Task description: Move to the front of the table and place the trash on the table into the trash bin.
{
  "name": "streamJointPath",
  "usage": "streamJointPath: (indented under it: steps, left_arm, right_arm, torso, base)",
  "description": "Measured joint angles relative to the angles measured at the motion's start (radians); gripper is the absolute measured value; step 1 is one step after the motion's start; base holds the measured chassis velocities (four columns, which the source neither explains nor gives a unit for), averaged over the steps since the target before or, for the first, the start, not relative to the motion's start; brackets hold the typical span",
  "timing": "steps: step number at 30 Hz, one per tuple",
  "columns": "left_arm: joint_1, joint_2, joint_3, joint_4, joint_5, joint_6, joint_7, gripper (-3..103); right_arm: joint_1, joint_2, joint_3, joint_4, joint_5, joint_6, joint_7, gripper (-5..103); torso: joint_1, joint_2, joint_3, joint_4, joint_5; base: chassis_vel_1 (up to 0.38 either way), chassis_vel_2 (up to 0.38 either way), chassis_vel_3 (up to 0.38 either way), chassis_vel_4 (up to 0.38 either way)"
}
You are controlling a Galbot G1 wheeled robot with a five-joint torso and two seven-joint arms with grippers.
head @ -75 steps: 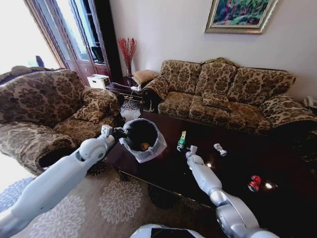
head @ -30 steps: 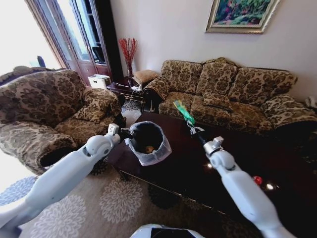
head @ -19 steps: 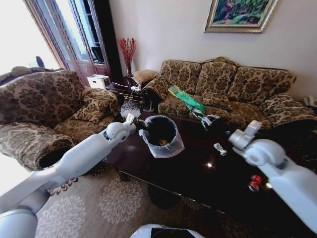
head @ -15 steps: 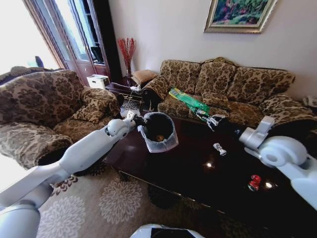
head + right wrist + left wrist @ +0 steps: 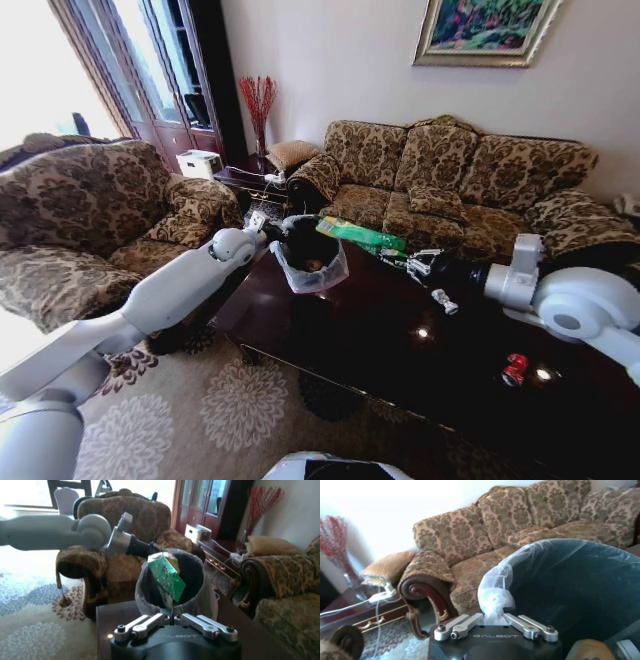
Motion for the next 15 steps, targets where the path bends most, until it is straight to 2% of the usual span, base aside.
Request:
streamJointPath:
  steps: [4, 6, 11, 13, 15]
  left_arm:
    - [-0.009, -0.014, 0.012, -0.017, -0.001, 0.003, 0.000, 2]
    - [-0.014, -0.020, 0.018, -0.048, -0.003, 0.016, -0.001, 2]
    - [-0.010, -0.015, 0.019, -0.095, -0.010, 0.034, -0.007, 2]
    - [0.001, -0.011, 0.019, -0.136, -0.020, 0.049, -0.019, 2]
    - [0.007, -0.010, 0.017, -0.149, -0.021, 0.053, -0.022, 2]
  right_arm:
    - [-0.011, -0.034, 0.005, 0.005, 0.006, -0.029, 0.053, 0]
    - [-0.013, -0.033, 0.007, 0.018, 0.008, -0.064, 0.098, 0]
    - [-0.017, -0.030, 0.007, 0.034, 0.013, -0.097, 0.122, 0]
    - [-0.013, -0.015, 0.007, 0.056, 0.035, -0.115, 0.167, 0]
    - [-0.010, -0.010, 0.007, 0.059, 0.042, -0.119, 0.176, 0]
  torso:
    - [0.000, 0.000, 0.000, -0.0003, 0.0000]
    - [0.000, 0.000, 0.000, -0.0005, 0.0005]
    - [0.000, 0.000, 0.000, -0.0005, 0.0005]
    - [0.000, 0.000, 0.000, 0.0000, 0.0002]
    - [0.000, 0.000, 0.000, 0.0000, 0.0002]
  base:
    - [0.000, 0.000, 0.000, 0.000]
    - [0.000, 0.000, 0.000, 0.000]
    - [0.000, 0.000, 0.000, 0.000]
    - [0.000, 0.000, 0.000, 0.000]
    - [0.000, 0.000, 0.000, 0.000]
